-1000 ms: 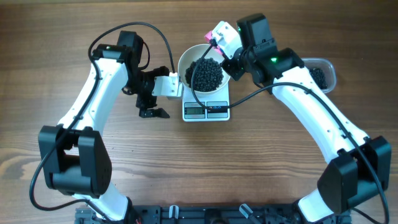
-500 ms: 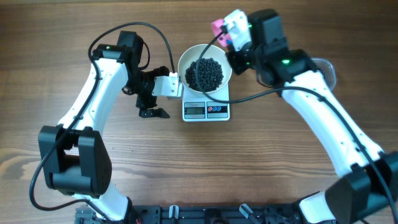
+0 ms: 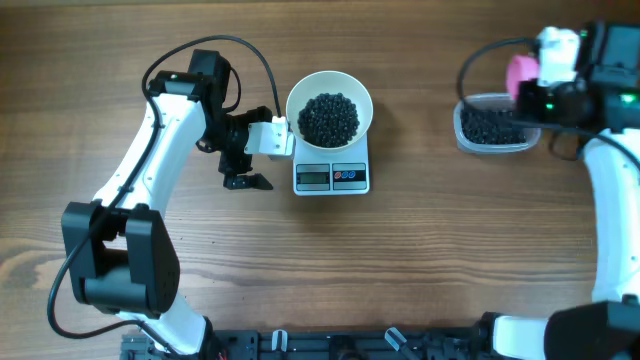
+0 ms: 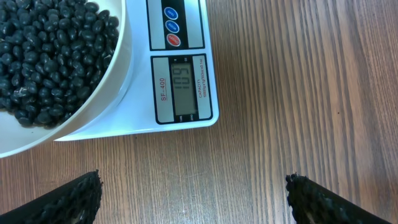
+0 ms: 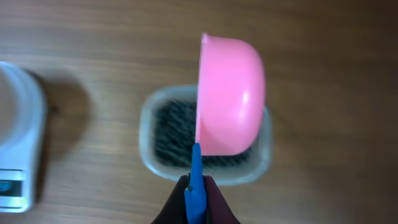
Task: Scoop item into bowl and weigh 150g on scale
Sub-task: 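Move the empty pink scoop back into the bean tub with the right gripper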
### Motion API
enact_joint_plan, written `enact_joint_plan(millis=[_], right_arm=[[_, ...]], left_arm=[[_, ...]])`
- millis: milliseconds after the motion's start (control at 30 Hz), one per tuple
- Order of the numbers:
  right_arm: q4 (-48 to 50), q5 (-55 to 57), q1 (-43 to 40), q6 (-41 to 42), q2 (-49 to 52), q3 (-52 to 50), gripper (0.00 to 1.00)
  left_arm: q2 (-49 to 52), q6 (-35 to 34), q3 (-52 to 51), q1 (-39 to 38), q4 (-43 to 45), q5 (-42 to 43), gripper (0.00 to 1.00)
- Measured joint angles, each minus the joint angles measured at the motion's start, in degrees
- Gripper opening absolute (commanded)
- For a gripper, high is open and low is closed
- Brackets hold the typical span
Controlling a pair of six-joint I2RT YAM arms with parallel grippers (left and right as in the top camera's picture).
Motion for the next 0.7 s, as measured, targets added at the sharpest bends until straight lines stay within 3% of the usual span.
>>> enact_joint_plan(millis=[400, 700], right_arm=[[-1.01, -0.81, -3.67, -5.88, 18.16, 0.00, 0.04], [-3.58, -18.38, -4.11, -6.01, 21.88, 0.52, 0.04]], left_arm=[[0.00, 0.00, 0.00, 0.00, 0.00, 0.00, 1.00], [0.00, 0.00, 0.00, 0.00, 0.00, 0.00, 1.00]])
